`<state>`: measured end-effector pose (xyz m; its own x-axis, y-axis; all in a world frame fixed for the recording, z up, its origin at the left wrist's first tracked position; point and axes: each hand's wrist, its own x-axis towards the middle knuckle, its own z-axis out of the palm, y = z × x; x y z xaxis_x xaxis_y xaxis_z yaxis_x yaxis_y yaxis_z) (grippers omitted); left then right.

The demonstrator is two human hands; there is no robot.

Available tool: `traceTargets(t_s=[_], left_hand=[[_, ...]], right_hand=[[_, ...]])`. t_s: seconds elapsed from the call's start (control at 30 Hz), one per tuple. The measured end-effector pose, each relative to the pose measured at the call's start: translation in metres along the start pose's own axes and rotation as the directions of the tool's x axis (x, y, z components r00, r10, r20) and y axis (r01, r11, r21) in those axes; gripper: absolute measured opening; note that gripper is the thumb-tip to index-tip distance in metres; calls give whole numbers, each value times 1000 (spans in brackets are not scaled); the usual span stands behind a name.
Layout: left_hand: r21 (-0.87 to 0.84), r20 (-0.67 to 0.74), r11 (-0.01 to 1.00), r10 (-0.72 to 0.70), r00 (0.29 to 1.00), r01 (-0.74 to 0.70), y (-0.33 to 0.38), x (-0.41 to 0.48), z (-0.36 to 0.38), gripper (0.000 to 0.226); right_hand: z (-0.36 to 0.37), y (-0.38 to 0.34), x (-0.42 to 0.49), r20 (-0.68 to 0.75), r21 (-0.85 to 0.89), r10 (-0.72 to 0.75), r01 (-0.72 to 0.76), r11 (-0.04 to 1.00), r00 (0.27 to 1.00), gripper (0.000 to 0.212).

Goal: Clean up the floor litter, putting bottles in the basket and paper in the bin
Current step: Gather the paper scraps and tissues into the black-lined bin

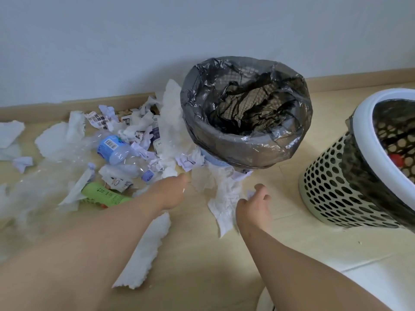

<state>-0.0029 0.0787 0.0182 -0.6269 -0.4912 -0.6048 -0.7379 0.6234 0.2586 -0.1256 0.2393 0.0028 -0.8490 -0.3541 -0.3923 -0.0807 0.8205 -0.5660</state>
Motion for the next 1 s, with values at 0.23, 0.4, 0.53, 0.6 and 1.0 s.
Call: traceTargets(t_s=[0.23, 0.4, 0.53, 0.6, 1.0], left_hand=[[-456, -2, 874, -191, 982, 169, 1, 8, -7, 40], [-383, -77, 919, -130, 989, 91, -2, 18, -3, 11], [-378, -27, 925, -56, 998, 42, 4, 35, 0, 37], [-325, 35, 946, -4, 999, 15, 9, 41, 8, 36], [-102, 24, 994, 48, 999, -45, 28, 49, 49, 79]], right_hand=[[34, 9, 17, 355, -552, 0, 209, 807, 935, 58], [33, 15, 16, 475, -619, -37, 363, 697, 879, 30], [16, -6, 39, 475, -528, -50, 330, 783, 879, 12], [3, -16, 48, 517, -475, -66, 350, 807, 854, 18], [-10, -28, 85, 442, -519, -78, 326, 790, 893, 44]])
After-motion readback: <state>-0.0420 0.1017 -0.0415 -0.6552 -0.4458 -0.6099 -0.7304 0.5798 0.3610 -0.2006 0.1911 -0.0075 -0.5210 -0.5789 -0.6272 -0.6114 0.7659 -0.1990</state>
